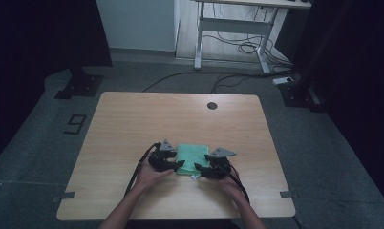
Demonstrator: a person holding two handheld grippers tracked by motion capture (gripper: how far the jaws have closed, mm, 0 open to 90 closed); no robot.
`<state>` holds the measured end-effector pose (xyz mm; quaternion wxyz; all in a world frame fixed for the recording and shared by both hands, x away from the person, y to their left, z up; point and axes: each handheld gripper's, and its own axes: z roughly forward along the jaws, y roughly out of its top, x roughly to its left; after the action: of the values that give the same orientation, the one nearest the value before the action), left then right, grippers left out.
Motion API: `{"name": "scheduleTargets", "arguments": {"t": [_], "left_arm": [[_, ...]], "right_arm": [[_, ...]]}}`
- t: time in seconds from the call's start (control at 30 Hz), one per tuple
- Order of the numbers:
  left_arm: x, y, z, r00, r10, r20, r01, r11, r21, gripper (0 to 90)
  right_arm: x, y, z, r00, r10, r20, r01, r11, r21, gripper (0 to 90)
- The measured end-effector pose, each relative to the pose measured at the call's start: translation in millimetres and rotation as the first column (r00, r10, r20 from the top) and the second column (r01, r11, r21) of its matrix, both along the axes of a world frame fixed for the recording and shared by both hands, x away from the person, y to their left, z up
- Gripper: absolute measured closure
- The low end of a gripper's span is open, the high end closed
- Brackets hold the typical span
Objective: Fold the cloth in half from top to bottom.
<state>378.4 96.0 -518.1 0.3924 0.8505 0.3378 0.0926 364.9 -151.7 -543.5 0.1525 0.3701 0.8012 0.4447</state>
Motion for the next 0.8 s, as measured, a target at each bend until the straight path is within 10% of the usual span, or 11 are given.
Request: {"name": "scheduleTargets", "arguments": {"t": [0.8], "left_arm": [[-56.6,31.6,0.9,0.9979,0.039,0.052,-0.037,0.9986,-0.038,43.9]], "right_arm": [[-54.5,-41.3,12.0,0.9986,-0.026,0.046,0.021,0.994,0.107,36.3]]}}
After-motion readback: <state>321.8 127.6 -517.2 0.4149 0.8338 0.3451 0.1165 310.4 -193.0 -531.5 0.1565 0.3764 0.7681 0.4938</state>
